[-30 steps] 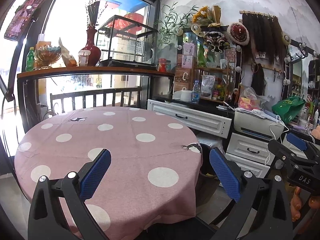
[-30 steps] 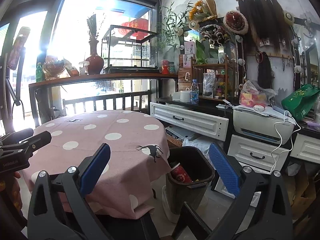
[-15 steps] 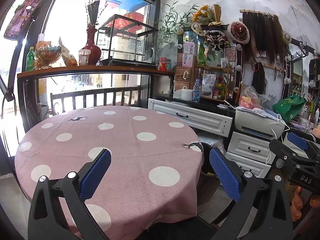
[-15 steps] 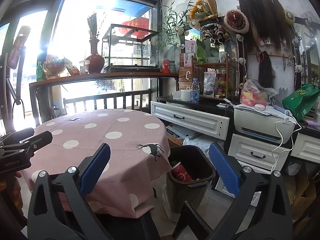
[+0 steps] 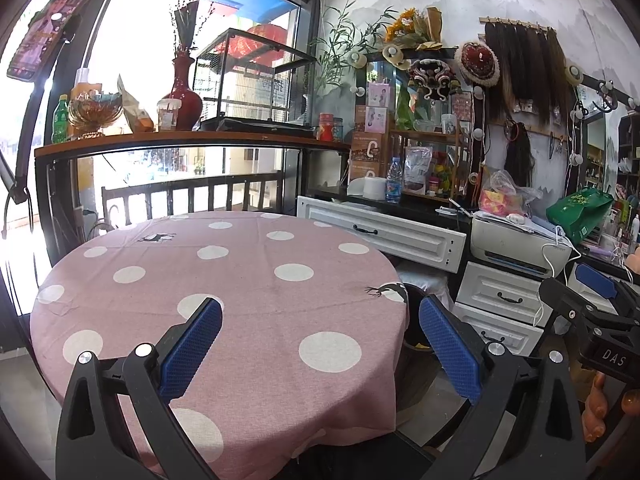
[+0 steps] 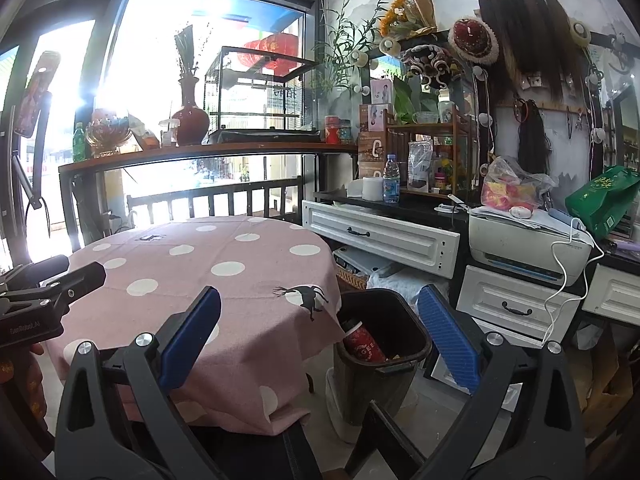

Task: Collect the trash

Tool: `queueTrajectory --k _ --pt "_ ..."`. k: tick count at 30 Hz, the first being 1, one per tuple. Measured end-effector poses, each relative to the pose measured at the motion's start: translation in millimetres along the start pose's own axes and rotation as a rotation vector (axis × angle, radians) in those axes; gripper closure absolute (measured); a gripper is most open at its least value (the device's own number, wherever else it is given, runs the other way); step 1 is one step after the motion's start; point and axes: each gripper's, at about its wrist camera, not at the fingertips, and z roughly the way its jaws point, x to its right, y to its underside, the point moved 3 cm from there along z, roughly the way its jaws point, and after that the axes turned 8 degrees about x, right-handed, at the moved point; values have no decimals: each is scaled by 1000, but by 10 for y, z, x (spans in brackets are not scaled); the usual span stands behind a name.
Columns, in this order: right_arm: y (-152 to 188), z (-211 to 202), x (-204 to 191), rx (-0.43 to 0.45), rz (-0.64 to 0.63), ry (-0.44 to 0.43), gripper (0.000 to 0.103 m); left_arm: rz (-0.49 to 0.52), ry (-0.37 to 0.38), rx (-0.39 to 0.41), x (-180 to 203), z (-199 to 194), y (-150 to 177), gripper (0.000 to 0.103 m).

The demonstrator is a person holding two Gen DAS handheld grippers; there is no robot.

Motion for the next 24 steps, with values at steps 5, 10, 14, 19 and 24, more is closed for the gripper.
queueTrajectory --k 5,10,14,19,24 --pt "3 -1 -10 -1 1 0 6 5 -1 0 4 0 0 6" --pt "2 0 -9 -1 0 0 6 6 6 -8 -2 14 19 6" --pt "5 -6 -21 0 0 0 6 16 7 -16 -11 28 39 6" --pt "11 -4 -26 -4 0 0 6 11 24 -27 1 41 43 6" --pt "15 2 -28 -5 -1 -2 6 11 1 -34 -15 55 44 5"
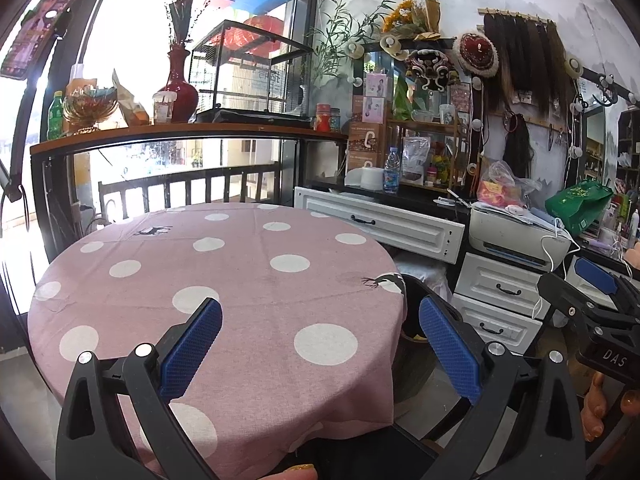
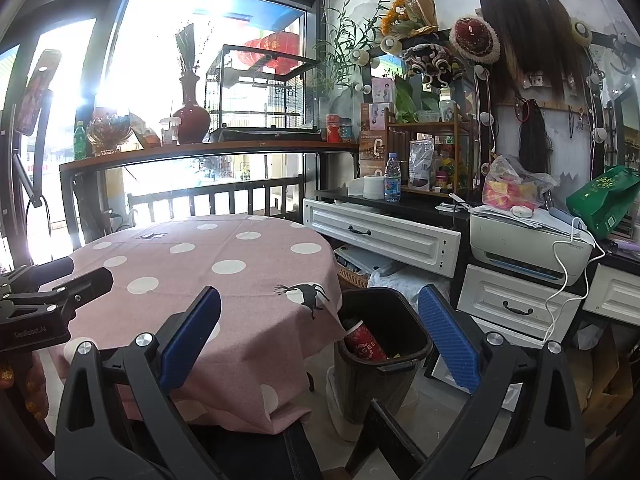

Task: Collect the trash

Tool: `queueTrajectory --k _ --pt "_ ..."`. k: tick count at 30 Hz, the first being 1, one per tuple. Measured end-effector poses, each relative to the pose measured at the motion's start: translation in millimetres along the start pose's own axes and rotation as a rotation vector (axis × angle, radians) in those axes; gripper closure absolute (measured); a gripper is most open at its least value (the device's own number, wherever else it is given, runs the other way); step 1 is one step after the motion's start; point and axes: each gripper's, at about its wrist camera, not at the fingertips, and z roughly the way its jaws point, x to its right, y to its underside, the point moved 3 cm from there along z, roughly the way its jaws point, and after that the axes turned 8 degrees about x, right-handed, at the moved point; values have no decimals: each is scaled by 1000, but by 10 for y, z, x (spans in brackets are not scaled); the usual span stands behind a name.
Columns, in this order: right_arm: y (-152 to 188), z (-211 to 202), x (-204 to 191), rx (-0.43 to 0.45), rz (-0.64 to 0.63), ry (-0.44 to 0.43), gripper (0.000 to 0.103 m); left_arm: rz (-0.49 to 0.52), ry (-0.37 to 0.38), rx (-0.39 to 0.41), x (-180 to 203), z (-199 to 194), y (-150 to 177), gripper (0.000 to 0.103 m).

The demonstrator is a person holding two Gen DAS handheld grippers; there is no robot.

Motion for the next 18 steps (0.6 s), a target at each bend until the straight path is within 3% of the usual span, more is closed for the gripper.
queueTrajectory --k 4,18 --pt "4 -3 -4 -2 2 0 6 -2 -27 7 -27 -6 -14 5" --pt "1 2 -5 -5 3 -2 6 -4 -17 -7 -40 17 -1 6"
